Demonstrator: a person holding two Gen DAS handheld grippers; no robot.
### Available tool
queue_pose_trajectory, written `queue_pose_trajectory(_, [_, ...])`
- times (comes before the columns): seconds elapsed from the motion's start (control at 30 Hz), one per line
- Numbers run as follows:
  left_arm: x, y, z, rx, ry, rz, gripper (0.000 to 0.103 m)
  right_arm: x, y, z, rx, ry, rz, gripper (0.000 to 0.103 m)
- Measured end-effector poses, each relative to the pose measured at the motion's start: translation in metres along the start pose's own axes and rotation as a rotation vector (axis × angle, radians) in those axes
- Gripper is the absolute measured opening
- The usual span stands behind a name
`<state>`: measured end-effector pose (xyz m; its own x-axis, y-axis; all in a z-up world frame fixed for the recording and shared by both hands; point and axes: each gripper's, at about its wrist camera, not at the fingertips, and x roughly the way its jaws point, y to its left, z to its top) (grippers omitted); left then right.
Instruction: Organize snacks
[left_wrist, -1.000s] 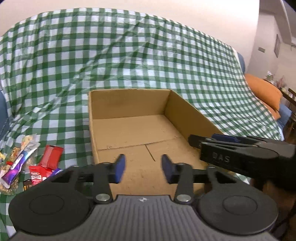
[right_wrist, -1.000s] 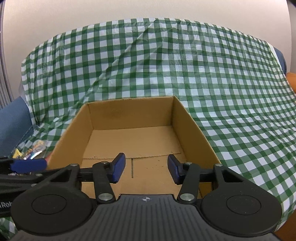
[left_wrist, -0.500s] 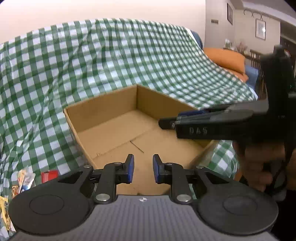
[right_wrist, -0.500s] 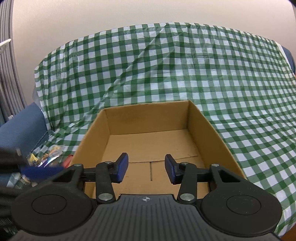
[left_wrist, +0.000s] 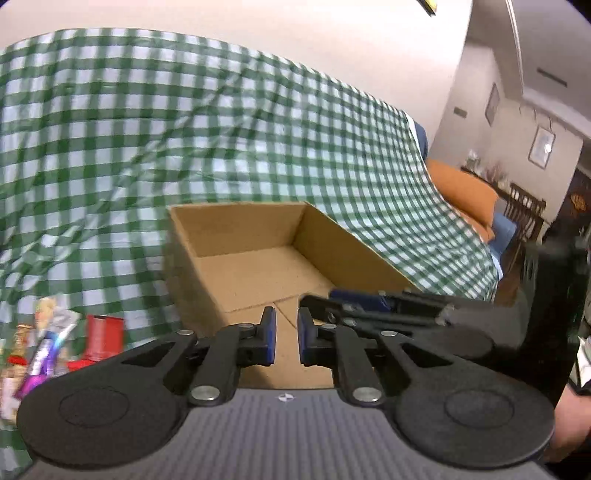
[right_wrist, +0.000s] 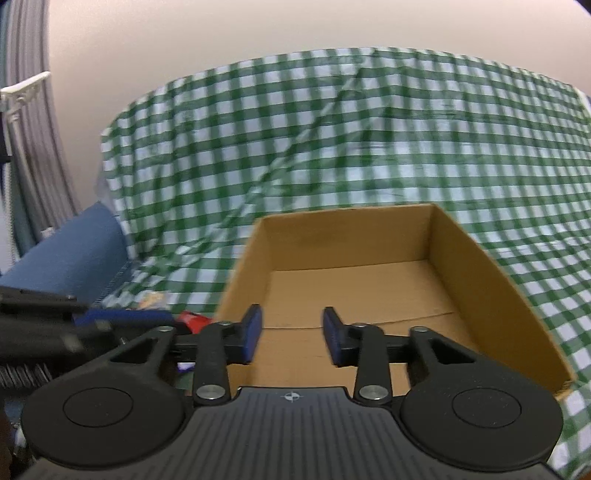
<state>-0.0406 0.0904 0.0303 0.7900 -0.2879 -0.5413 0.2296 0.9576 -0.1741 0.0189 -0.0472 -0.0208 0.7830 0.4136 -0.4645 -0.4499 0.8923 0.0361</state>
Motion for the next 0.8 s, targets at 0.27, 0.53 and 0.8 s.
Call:
queue_pose_trajectory(0.27, [-0.048,0.088,-0.024,-0.203,-0.038,0.174,0.013,0.013,0.052,-0.012,-0.083,0.002,0.202,0.036])
queue_pose_trajectory(0.53, [-0.048,0.136,-0.036,-0.416,-0.036,0.255,0.013,0.04,0.116,-0.035,-0.22,0.091,0.389,0.058])
queue_pose_trajectory(0.8, [-0.023,0.162,-0.047,-0.429,0.065,0.516,0.014,0.076,0.161,-0.062,-0.292,0.162,0.463,0.087])
